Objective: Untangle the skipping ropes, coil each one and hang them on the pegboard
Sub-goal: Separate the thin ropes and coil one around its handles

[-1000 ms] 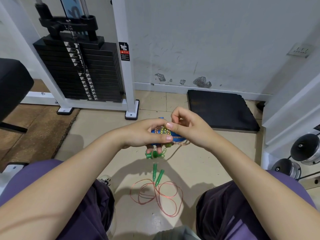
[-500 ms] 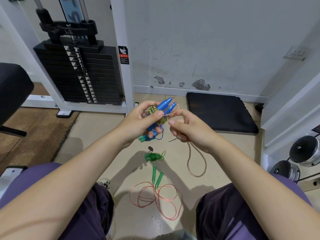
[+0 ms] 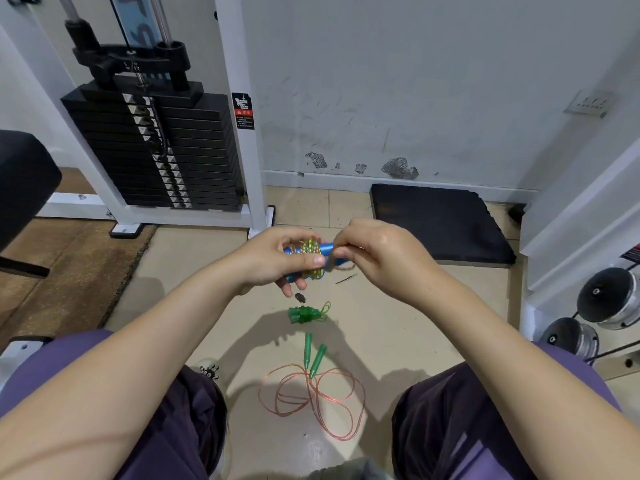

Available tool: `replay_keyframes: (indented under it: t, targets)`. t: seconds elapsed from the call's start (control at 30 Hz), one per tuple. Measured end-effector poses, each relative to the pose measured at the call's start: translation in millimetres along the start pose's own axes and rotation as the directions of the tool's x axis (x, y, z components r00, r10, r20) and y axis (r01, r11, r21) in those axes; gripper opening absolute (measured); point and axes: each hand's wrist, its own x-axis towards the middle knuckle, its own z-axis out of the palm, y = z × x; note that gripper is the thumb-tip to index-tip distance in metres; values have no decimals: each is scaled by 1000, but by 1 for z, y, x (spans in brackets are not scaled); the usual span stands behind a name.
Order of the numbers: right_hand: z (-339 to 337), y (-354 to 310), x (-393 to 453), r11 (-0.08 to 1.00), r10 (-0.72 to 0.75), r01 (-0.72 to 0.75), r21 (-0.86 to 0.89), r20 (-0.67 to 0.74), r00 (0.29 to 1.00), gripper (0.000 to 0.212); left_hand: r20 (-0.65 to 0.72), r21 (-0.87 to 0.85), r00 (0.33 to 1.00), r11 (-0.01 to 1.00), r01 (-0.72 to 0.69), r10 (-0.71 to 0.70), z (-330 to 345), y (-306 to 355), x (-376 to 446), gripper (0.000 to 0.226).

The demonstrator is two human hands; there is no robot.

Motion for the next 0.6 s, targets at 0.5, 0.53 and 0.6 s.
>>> replay_keyframes:
  t: [0.5, 0.53, 0.6]
  targets:
    - [2, 9, 5, 719, 343, -377, 584, 173, 923, 33, 134, 35, 991, 999, -24, 20, 18, 8, -10, 30]
    - [4, 9, 5, 711, 337, -372, 597, 174, 925, 34, 110, 27, 994, 999, -22, 19, 21, 8, -10, 32]
    - [6, 8, 5, 707, 333, -362, 607, 166, 928, 34, 46, 19, 999, 999, -28, 28, 25, 7, -10, 38]
